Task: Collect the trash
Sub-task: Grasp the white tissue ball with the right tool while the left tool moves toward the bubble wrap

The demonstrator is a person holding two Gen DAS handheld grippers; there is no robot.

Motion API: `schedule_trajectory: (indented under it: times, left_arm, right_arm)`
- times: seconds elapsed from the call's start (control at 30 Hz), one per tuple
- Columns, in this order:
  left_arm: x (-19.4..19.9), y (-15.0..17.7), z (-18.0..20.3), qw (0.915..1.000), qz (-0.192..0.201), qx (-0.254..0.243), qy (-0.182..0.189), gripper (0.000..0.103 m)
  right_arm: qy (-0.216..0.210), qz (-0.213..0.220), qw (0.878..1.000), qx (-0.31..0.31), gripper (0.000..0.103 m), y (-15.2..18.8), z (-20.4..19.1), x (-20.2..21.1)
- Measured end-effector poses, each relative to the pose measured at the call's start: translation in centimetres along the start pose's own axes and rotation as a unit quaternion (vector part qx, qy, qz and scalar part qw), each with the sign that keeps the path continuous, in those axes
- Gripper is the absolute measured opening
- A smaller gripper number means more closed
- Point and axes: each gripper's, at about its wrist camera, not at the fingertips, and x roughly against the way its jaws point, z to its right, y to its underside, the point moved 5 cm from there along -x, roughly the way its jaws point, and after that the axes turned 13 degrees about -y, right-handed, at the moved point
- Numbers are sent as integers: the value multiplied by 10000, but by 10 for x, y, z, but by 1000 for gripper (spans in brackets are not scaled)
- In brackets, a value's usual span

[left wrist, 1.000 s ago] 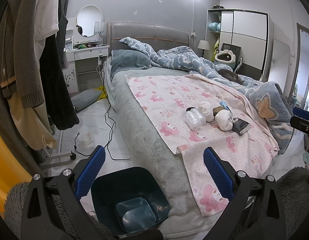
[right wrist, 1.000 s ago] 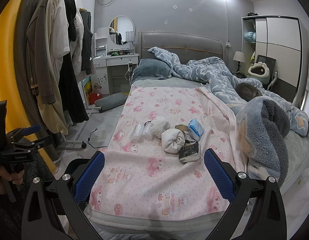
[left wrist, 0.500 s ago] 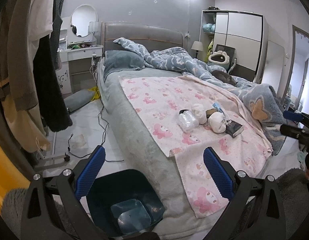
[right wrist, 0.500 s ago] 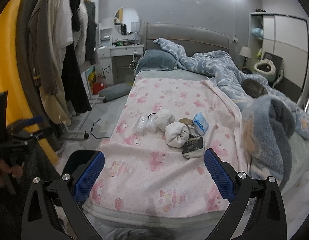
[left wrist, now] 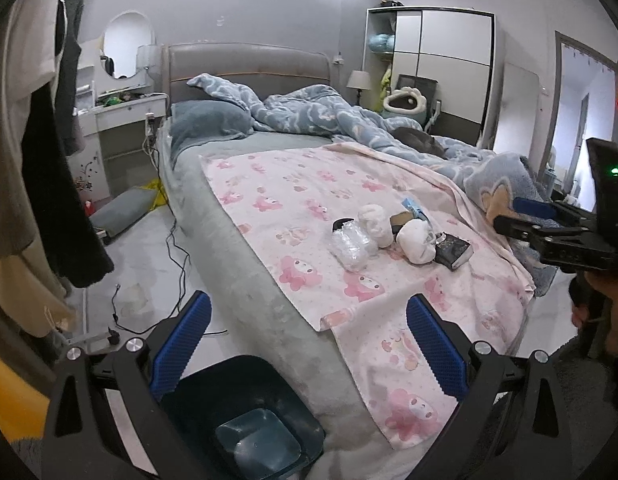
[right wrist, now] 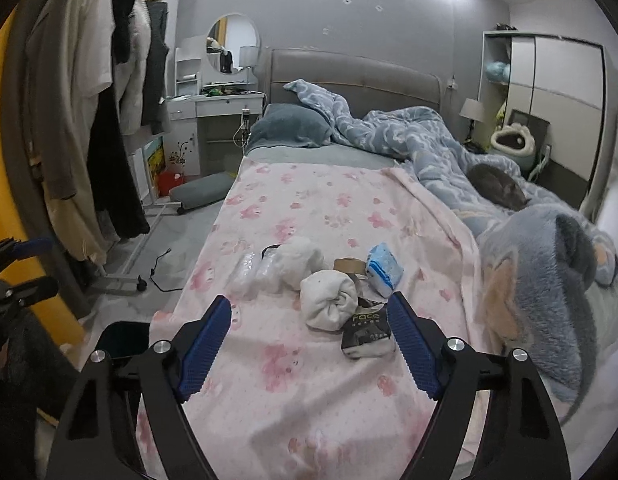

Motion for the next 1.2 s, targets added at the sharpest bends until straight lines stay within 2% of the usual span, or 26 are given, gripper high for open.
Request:
schedule_trajectory:
  times: [0.1,0.27,0.43,0.67,0.73,0.8,0.87,1.07,1.2]
  left_arm:
    - [-13,-3,-4,9997,-129,71,185,99]
    - [-38,-9,-9,9998,-193,-67,69,99]
    - [-65,-18,-6,9994,-248,-154,192,99]
    - [-98,-22,3,9978,-409,-112,512,98]
    - [-108,-23,6,9974,-455,-128,544,95]
    - [-119,-24,9,9965,-572,-101,603,87]
    - [-129,-24,10,9953,-681,8,690,87]
    - [-148,-24,22,9925,-802,-12,920,86]
    - [-164,-21,31,9913,-897,-78,957,86]
  right_arm:
    - [-38,-93,9999,-50,81,4,5,-14]
    - [5,-377,9992,151,81,7,6,-38]
    - [41,-624,9977,272,77,6,11,-63]
    - [-37,-859,9959,282,75,5,20,-94]
    - [0,-962,9947,363,74,7,22,-103]
    - [62,-1050,9933,472,73,8,23,-111]
    - [148,-1134,9915,623,73,9,23,-119]
    - [524,-1502,9824,976,66,13,31,-148]
    - [700,-1625,9786,1048,55,14,36,-156]
